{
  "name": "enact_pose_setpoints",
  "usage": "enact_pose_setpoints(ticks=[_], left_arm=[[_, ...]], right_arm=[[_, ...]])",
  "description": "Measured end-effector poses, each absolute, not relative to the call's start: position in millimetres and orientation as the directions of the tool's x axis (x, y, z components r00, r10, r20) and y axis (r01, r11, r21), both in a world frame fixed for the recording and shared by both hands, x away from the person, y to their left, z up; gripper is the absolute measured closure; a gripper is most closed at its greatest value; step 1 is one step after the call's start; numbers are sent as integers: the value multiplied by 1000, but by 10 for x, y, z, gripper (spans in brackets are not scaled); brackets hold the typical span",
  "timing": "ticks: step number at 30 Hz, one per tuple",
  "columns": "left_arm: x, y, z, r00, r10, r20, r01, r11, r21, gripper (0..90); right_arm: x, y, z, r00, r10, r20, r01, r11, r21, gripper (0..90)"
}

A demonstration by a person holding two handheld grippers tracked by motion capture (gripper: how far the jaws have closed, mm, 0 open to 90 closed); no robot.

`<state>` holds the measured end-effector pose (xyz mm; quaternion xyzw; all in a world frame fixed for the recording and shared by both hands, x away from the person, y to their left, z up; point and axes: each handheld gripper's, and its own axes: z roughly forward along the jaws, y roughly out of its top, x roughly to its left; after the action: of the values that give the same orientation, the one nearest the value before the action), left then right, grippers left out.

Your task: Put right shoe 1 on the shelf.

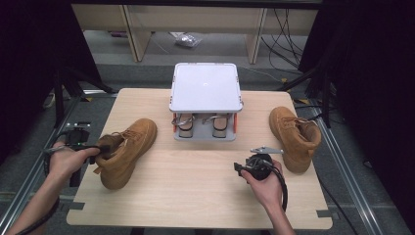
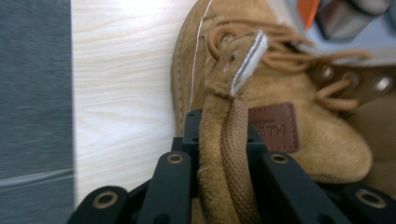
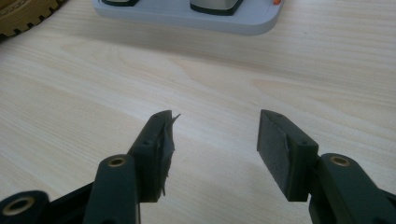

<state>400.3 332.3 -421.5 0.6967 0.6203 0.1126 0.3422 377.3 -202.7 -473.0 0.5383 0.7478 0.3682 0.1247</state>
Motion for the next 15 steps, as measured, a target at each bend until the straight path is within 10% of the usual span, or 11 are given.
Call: enact_pose_setpoints(ticks=[15], left_arm=[[3966,3408,-4256,114,868,-484,768,232,597,814]], right_arm=[[3774,-2037,-4764,-373,898,235,714,116,690,471]])
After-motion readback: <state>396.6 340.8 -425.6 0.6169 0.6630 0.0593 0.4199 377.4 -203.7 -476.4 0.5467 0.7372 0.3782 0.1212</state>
